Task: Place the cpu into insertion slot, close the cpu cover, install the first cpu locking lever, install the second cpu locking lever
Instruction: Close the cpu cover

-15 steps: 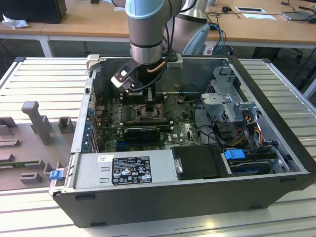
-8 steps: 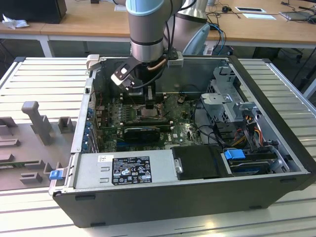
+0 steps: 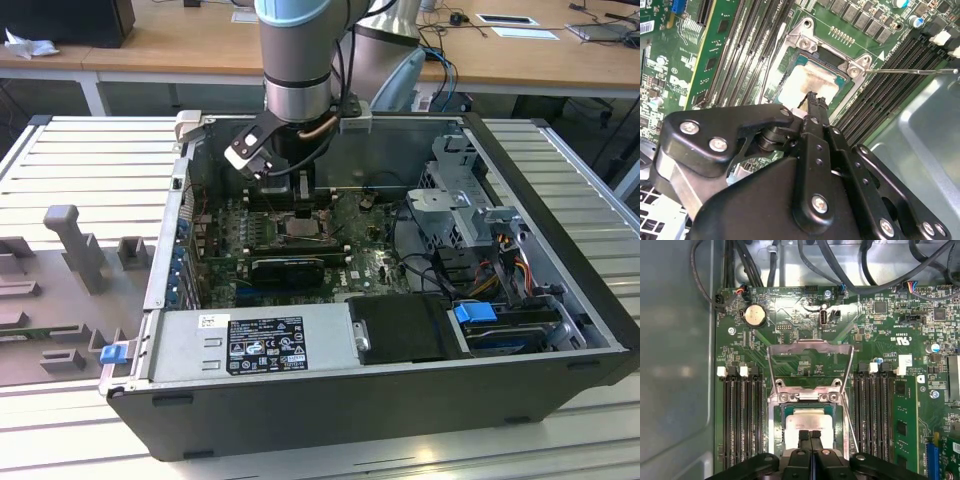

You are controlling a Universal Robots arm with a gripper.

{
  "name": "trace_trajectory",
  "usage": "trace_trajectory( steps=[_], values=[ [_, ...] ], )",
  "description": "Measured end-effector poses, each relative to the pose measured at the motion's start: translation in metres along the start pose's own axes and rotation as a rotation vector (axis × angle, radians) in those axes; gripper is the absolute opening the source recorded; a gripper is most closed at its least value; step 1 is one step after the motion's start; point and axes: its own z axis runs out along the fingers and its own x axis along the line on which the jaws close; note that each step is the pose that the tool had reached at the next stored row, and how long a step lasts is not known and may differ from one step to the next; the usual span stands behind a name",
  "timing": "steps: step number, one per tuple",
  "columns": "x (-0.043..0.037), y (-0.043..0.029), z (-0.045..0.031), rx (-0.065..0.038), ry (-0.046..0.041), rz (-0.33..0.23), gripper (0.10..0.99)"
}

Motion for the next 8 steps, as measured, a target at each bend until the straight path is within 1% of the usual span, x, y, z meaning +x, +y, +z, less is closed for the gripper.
trace_trajectory(
  steps=[1, 3, 4, 5, 7, 8],
  values=[
    [0.0, 0.0011, 0.0, 0.002, -0.0002, 0.0, 0.106],
    [-0.0001, 0.0063, 0.0004, 0.006, -0.0005, 0.002, 0.106],
    [-0.0002, 0.0075, -0.0006, 0.011, 0.0025, 0.002, 0.106],
    [-0.0001, 0.0077, -0.0027, 0.011, 0.0028, 0.002, 0.106],
    [0.0003, 0.0084, -0.0107, 0.011, 0.0028, 0.002, 0.106],
    [0.0003, 0.0085, -0.0111, 0.011, 0.0028, 0.002, 0.106]
  ],
)
